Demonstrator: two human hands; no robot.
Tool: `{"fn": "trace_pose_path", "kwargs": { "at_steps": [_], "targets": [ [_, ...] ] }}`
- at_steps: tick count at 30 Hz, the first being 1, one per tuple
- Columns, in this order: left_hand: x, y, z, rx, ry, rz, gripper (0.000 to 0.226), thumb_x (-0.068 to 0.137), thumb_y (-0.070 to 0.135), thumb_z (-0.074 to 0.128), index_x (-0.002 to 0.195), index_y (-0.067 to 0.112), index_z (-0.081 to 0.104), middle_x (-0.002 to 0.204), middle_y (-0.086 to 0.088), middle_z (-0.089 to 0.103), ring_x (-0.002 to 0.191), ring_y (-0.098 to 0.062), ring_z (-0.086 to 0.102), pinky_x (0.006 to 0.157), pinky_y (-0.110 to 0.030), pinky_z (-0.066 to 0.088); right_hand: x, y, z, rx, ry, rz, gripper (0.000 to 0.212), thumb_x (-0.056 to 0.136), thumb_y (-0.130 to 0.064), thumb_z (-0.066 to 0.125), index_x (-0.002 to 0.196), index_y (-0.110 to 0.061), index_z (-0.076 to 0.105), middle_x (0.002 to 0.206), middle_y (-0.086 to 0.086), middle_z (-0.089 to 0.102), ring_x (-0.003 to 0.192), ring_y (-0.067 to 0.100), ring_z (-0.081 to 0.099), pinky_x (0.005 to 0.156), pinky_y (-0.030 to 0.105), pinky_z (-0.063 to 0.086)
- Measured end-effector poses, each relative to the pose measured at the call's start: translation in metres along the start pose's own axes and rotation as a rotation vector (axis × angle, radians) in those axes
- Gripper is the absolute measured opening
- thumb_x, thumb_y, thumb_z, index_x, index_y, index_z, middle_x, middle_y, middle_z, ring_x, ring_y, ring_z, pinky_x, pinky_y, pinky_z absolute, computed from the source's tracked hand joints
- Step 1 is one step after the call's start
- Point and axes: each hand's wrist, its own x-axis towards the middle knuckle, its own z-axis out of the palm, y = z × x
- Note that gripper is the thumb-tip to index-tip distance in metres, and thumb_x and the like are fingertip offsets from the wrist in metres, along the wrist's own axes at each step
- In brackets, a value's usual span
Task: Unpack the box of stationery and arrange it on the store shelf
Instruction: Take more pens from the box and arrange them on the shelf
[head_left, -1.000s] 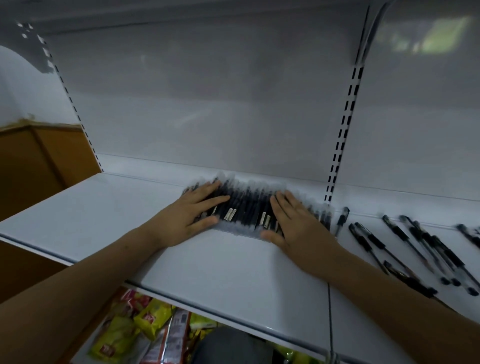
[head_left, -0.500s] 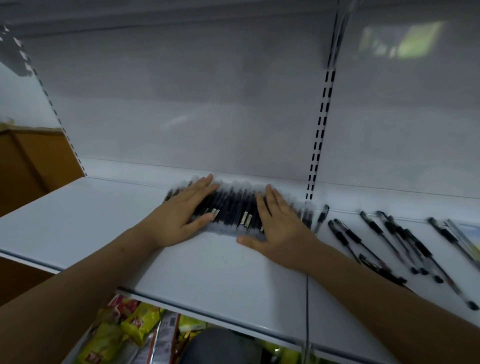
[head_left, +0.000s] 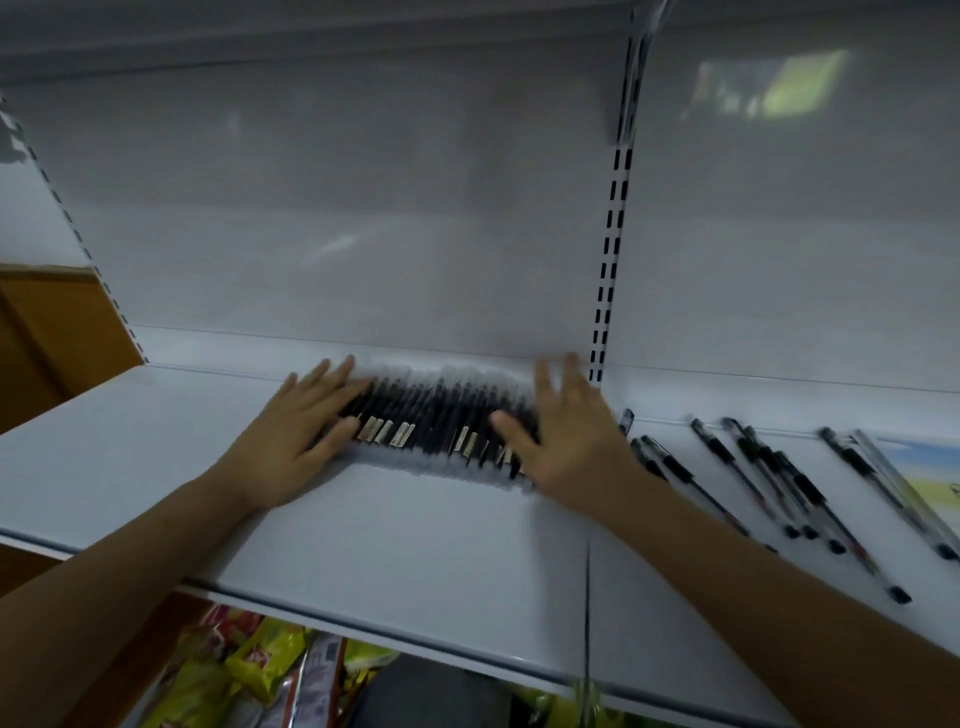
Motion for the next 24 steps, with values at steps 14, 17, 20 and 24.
{"fn": "trace_pose_path", "kwargs": {
  "at_steps": [14,17,20,24],
  "targets": [
    [-0.006,-0.022,0.008,-0.197,-0.164,-0.365,0.071,0.092,0.073,0.026,0.154,0.038,0.022,0.163,0.014,0.014,0.148,0.003,0.004,0.117,-0.025,0.009,-0.021,0.016,0.015,-0.126,-0.180,0.086,0.095,0.091,-0.073,0.008,0.154,-0.003,0.001,0.159,0.027,-0.008,0.149,0.037,-0.008,0.122,0.046,0.001],
    [-0.006,-0.032,0.008,-0.222,-0.180,-0.351,0.080,0.082,0.086,0.022,0.152,0.045,0.021,0.162,0.017,0.014,0.147,0.004,0.007,0.121,-0.029,0.011,-0.022,0.010,0.022,-0.061,-0.122,0.075,0.119,0.071,-0.085,-0.016,0.153,0.001,-0.002,0.159,0.027,-0.010,0.148,0.035,-0.012,0.122,0.046,0.003],
    [-0.006,-0.032,0.004,-0.259,-0.161,-0.342,0.075,0.088,0.079,0.029,0.152,0.040,0.026,0.159,0.019,0.018,0.146,0.005,0.011,0.120,-0.026,0.010,-0.018,0.004,0.032,0.037,-0.061,0.058,0.102,0.085,-0.077,0.003,0.153,-0.002,-0.005,0.159,0.025,-0.010,0.149,0.031,-0.014,0.122,0.043,0.001],
    [-0.008,-0.035,-0.002,-0.258,-0.161,-0.327,0.069,0.093,0.071,0.031,0.152,0.037,0.027,0.158,0.017,0.023,0.145,0.001,0.018,0.117,-0.022,0.012,-0.011,-0.012,0.037,0.080,-0.041,0.039,0.088,0.096,-0.065,0.021,0.154,-0.003,-0.004,0.159,0.025,-0.012,0.149,0.030,-0.015,0.122,0.042,-0.002]
  ]
}}
